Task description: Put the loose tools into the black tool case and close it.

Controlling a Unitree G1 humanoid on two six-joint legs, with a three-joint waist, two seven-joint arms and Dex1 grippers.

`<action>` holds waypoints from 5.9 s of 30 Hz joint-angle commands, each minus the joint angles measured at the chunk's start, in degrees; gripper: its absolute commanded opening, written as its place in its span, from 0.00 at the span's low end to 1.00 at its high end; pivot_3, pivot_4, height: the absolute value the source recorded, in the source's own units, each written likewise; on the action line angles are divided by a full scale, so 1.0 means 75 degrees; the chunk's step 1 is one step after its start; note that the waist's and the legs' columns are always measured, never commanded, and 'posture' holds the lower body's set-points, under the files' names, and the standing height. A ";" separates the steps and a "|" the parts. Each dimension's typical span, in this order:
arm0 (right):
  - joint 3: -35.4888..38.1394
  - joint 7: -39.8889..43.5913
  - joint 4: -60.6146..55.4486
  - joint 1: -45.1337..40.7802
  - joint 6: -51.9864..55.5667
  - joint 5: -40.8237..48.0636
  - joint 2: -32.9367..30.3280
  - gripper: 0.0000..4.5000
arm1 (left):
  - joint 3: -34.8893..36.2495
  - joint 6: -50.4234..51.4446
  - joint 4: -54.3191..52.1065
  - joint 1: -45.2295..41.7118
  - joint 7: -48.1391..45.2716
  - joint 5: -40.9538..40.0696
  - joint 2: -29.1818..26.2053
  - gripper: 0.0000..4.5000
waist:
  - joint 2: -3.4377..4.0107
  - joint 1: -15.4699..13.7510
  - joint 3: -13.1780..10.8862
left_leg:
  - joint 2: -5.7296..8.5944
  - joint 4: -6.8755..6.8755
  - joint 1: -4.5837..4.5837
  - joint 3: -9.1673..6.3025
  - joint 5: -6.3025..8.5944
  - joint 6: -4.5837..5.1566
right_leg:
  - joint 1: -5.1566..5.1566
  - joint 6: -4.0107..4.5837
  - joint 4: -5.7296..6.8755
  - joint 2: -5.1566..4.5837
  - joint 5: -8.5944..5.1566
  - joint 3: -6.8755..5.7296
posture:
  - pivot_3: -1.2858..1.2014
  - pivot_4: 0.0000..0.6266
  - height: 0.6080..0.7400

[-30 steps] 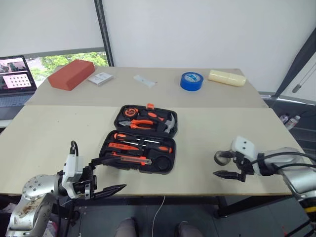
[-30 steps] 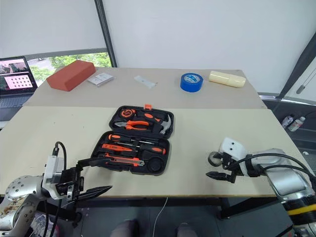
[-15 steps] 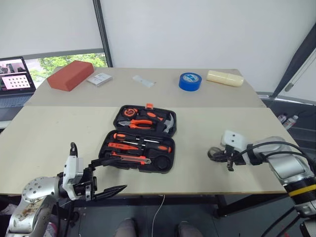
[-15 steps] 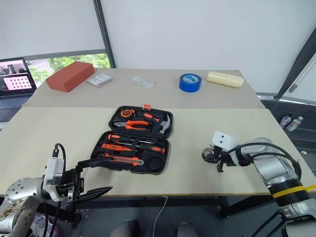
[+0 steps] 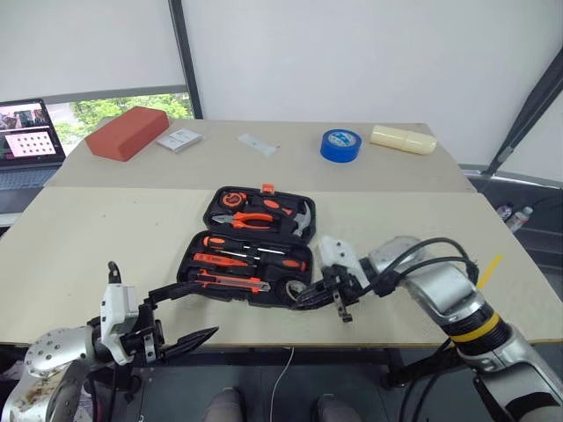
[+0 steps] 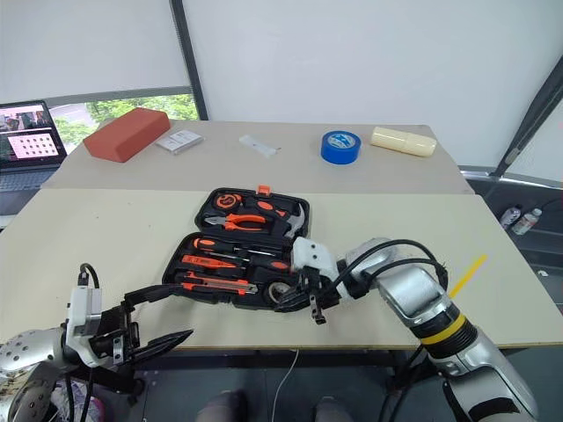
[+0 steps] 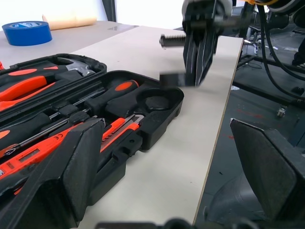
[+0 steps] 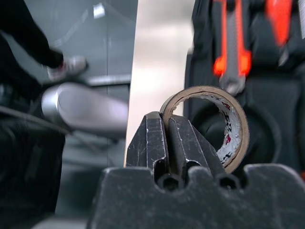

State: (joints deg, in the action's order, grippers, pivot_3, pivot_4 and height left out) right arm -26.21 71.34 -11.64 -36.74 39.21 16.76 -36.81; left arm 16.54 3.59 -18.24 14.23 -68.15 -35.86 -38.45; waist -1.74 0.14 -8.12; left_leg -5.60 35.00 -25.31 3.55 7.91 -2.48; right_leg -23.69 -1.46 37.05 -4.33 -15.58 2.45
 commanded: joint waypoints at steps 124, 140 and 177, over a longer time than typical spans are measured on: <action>0.3604 -0.2902 0.8988 -0.3289 -0.5240 -0.1554 0.2455 0.00 | 0.0248 0.1875 0.6586 -0.6831 0.2313 0.1408 0.0809 0.00 | -0.0041 0.0137 -0.0044 | -0.0051 -0.0002 -0.0123 -0.0064 -0.0126 -0.0018 | -0.0127 -0.0036 0.0125 0.0125 0.0103 0.0045 | 0.52 0.24 1.00; 0.2376 -0.4434 0.8105 -0.0228 -1.2549 -0.4146 0.0640 0.33 | 0.0131 -0.3658 0.4445 -0.2426 0.2178 0.2861 0.0503 0.46 | -0.0039 0.0070 -0.0045 | -0.0052 -0.0034 -0.0034 -0.0033 -0.0119 -0.0025 | -0.0053 -0.0029 0.0070 0.0113 0.0089 0.0060 | 0.52 0.24 1.00; 0.1823 -0.1929 0.4606 0.0999 -0.6837 -0.1815 0.0882 0.00 | -0.1292 0.0396 0.6381 -0.5433 0.0135 0.2462 0.0163 0.01 | -0.0070 0.0100 -0.0053 | -0.0046 -0.0012 -0.0018 -0.0013 -0.0128 -0.0012 | -0.0065 -0.0062 0.0109 0.0148 0.0086 0.0142 | 0.52 0.24 1.00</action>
State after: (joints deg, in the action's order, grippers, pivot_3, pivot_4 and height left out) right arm -14.74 59.56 19.42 -26.66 -9.87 3.69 -30.99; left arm 5.82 4.49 36.55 -28.80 -67.15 -15.05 -36.87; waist -2.26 0.89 -8.51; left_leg -5.94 34.91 -25.44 3.46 6.95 -2.57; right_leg -24.19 -1.93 37.86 -3.23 -14.93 3.52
